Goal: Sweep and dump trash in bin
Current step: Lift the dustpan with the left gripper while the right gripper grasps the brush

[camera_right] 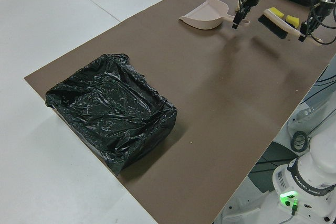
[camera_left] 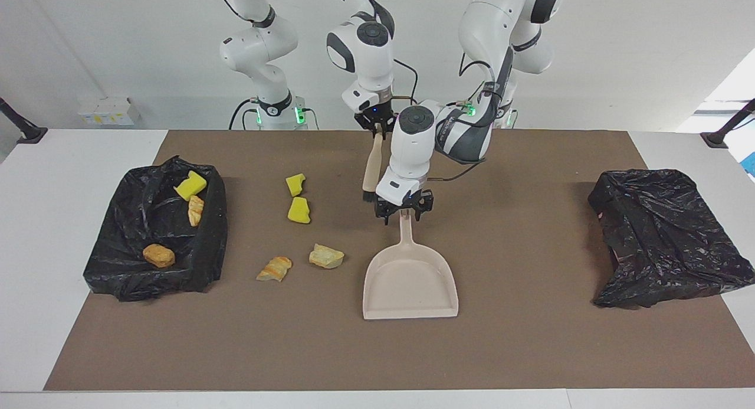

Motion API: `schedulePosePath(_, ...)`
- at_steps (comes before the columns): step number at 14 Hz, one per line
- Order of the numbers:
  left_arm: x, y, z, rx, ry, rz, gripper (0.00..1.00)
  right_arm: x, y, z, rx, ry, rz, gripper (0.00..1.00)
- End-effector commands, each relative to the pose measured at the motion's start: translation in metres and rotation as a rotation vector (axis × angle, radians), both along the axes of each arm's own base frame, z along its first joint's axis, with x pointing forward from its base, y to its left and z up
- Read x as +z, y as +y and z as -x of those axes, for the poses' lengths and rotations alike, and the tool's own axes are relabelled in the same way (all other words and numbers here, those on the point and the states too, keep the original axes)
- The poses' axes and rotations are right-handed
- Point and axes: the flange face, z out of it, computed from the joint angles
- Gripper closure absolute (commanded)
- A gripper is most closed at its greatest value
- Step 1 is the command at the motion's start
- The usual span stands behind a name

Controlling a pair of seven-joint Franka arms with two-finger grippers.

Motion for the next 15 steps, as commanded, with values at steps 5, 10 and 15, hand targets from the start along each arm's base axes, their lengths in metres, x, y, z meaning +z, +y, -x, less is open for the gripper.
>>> schedulePosePath(5,0.007,0.005,-0.004,0.007,-0.003,-0.006,0.74,0.009,-0.094,0.005,-0.146,0.021,0.128,1.00)
schedulePosePath(10,0.020,0.016,-0.005,-0.038,-0.027,-0.034,1.00,0.004,-0.143,-0.011,-0.231,0.066,0.200,1.00)
schedulePosePath(15,0.049,0.053,-0.011,-0.192,0.018,-0.084,1.00,-0.012,-0.171,-0.010,-0.313,0.150,0.223,1.00)
